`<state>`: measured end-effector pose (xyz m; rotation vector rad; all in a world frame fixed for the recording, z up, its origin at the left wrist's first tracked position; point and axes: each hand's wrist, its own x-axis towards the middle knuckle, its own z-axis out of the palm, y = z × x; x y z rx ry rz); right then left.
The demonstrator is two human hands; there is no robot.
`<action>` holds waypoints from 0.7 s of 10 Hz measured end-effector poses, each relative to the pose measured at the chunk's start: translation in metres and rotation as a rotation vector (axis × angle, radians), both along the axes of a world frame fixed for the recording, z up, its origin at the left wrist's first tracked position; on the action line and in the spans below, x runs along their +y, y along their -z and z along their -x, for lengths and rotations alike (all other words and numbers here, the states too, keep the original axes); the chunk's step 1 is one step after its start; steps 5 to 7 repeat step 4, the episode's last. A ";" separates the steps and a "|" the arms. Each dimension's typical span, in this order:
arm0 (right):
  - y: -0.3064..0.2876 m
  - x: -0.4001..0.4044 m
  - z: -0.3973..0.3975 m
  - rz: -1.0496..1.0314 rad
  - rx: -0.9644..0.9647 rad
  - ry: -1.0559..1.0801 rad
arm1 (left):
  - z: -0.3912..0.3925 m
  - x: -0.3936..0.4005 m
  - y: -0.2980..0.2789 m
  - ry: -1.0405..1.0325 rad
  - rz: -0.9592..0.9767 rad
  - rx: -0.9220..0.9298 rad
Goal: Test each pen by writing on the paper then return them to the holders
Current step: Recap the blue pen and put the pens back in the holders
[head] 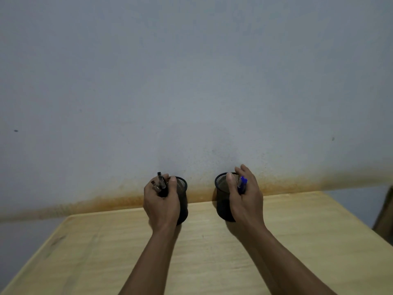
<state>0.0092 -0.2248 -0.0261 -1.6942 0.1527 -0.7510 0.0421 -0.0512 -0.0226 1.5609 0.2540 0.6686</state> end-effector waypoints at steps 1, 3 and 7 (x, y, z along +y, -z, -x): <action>0.000 0.000 0.001 0.036 0.001 0.005 | 0.001 0.000 0.000 0.006 0.013 -0.012; -0.014 -0.005 0.017 0.039 0.034 0.007 | 0.014 0.003 -0.013 0.026 0.000 -0.061; -0.032 -0.005 0.031 0.044 0.046 0.029 | 0.029 0.008 -0.028 0.014 -0.039 -0.071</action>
